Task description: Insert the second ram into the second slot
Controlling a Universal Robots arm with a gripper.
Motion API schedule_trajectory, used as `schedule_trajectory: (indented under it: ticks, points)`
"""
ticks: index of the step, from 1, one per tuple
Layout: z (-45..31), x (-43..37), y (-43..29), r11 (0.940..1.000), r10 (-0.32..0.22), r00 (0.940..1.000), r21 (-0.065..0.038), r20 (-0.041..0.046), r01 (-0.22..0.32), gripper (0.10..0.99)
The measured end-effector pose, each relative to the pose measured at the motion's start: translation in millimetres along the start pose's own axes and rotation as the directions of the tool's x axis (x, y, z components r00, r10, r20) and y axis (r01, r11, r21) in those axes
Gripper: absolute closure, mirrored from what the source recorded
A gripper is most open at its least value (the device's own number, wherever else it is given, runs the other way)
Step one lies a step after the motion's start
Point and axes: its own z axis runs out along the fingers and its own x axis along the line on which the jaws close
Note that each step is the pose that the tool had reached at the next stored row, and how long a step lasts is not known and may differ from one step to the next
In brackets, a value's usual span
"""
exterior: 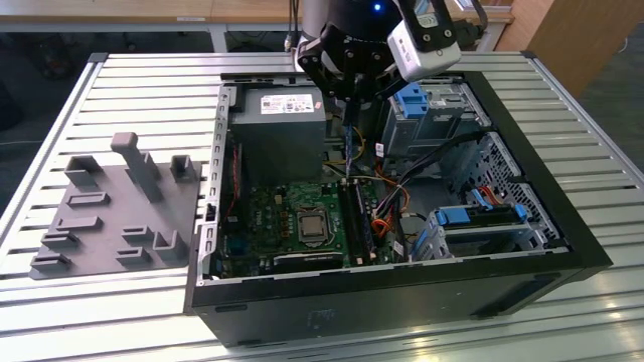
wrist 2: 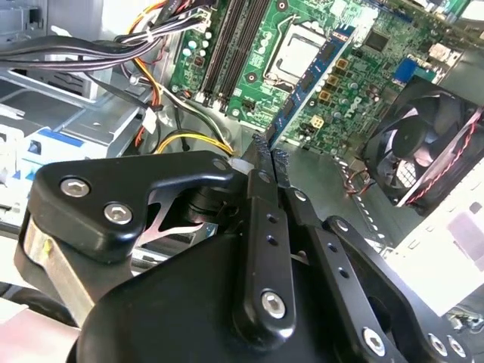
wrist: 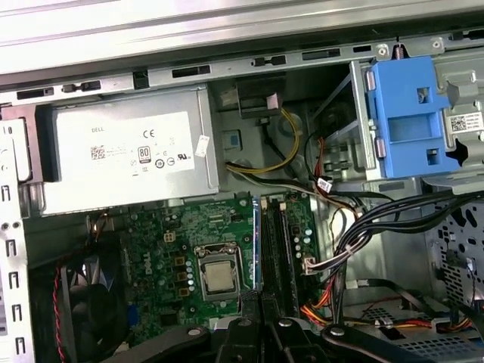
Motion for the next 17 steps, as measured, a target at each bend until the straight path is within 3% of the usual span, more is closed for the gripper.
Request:
schedule_trajectory:
  ticks: [17]
  points:
    - [0.1, 0.0, 0.0, 0.9951, 0.099, 0.9951, -0.002, 0.0037, -0.099, 0.961]
